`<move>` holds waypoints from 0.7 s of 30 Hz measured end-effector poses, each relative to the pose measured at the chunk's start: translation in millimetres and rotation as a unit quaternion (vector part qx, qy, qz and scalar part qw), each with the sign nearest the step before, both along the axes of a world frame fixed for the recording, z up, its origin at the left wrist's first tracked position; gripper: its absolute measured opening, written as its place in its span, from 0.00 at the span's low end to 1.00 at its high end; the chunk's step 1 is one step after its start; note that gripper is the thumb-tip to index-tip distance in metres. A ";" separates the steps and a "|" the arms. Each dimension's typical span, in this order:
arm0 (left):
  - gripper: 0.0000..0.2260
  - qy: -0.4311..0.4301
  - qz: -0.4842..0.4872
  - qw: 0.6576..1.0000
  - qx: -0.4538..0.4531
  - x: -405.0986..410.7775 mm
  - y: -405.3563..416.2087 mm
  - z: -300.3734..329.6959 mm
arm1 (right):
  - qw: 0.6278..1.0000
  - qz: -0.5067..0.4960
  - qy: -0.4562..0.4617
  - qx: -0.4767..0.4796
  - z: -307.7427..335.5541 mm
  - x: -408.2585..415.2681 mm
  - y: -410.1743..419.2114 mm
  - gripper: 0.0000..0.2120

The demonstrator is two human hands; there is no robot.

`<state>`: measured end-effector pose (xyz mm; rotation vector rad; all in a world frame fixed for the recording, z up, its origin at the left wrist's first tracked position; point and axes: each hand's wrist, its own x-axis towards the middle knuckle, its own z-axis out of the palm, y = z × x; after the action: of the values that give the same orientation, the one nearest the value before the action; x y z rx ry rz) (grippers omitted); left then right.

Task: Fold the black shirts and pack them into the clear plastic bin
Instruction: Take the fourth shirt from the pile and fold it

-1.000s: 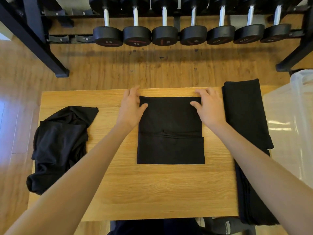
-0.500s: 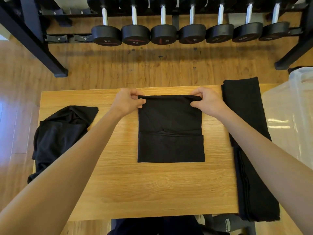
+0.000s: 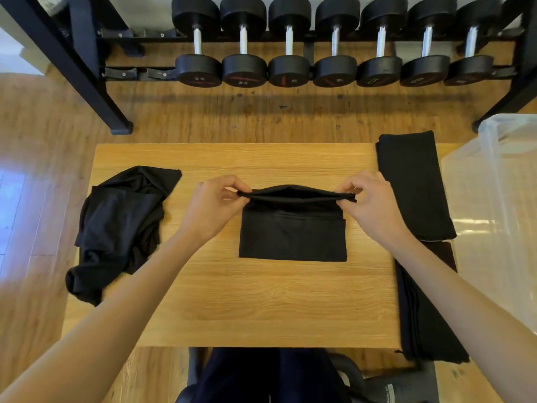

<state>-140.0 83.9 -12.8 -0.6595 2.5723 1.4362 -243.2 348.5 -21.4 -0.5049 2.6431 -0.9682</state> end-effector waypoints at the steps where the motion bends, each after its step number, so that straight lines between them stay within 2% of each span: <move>1: 0.04 0.014 -0.006 1.000 0.001 7.7 2.2 -2.1 | 1.000 0.002 0.006 -0.001 -2.3 7.8 2.9 0.08; 6: 0.08 0.083 -0.053 0.995 -0.023 40.8 9.9 -16.3 | 0.998 0.019 0.054 0.011 -15.7 38.9 14.2 0.09; 21: 0.06 0.074 -0.109 0.985 -0.110 88.7 27.3 -51.9 | 0.985 0.060 0.134 0.089 -49.5 86.8 32.8 0.13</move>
<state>-51.3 111.1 -64.7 -0.2896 2.8391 1.1875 -156.4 381.4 -70.9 -0.7897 2.8602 -0.6605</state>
